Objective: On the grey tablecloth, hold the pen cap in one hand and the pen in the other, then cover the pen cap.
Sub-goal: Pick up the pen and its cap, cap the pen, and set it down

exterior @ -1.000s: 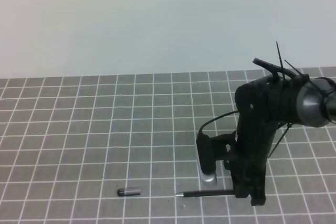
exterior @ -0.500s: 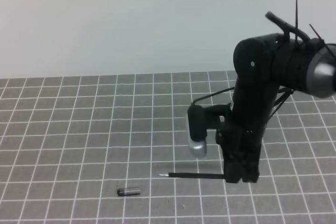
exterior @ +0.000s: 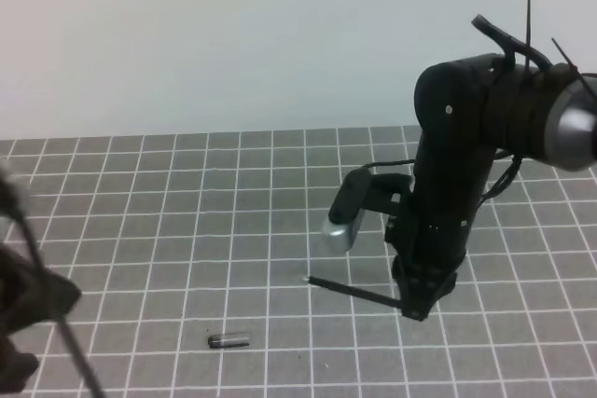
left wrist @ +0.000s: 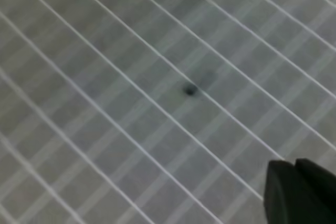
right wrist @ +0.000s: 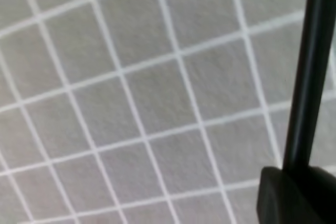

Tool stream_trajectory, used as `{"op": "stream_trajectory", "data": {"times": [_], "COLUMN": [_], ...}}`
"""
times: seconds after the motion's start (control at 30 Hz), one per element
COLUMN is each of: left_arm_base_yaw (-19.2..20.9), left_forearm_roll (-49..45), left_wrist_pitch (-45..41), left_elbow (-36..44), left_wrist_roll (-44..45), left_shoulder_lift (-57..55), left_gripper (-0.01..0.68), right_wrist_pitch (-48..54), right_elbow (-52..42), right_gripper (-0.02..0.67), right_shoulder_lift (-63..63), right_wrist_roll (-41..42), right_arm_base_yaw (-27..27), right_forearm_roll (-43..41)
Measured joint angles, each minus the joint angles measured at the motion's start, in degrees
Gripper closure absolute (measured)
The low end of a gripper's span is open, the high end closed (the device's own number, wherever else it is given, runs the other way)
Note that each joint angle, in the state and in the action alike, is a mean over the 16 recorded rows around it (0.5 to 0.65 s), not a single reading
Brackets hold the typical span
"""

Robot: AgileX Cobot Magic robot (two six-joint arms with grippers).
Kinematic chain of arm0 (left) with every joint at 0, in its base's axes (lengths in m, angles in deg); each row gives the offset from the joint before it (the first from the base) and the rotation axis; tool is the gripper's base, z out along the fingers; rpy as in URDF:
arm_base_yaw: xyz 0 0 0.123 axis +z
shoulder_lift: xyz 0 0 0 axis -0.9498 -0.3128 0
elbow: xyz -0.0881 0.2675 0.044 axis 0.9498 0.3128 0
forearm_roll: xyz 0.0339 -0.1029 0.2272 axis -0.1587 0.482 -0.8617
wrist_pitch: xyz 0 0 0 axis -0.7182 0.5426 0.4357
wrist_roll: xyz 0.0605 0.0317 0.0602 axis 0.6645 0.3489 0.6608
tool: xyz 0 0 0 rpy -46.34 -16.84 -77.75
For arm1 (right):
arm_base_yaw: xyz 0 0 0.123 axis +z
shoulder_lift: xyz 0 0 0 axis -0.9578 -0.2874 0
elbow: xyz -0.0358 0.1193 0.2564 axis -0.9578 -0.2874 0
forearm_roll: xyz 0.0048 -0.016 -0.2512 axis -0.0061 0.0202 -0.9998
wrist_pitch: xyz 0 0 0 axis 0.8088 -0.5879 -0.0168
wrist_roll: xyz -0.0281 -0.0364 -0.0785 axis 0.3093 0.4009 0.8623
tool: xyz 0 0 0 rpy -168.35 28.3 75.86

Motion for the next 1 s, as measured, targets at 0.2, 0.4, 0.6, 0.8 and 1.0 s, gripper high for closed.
{"op": "stream_trajectory", "data": {"times": [0.2,0.4,0.6,0.8,1.0], "left_arm_base_yaw": [-1.7,-5.1,-9.7,-14.6,-19.3], "left_forearm_roll": [1.4,1.6,-1.3,-6.4,-11.8], "left_wrist_pitch": [-5.7,-6.0,-3.8,1.0,4.8], "left_elbow": [-5.9,-10.2,-13.3,-14.8,-15.2], "left_wrist_roll": [1.9,3.8,5.8,7.3,9.9], "left_shoulder_lift": [-12.4,-23.1,-31.0,-35.5,-38.3], "left_gripper": [0.675,0.674,0.672,0.655,0.542], "right_wrist_pitch": [0.0,0.0,0.0,0.0,0.0], "right_elbow": [0.0,0.0,-0.1,-1.1,-2.7], "right_gripper": [0.652,0.652,0.652,0.652,0.652], "right_shoulder_lift": [0.0,0.0,0.0,0.3,0.7], "right_wrist_roll": [-4.9,-7.6,-10.4,-12.4,-13.4], "right_arm_base_yaw": [-1.4,-3.2,-4.6,-5.1,-5.3], "right_forearm_roll": [-3.0,-4.0,-4.4,-5.3,-6.7]}}
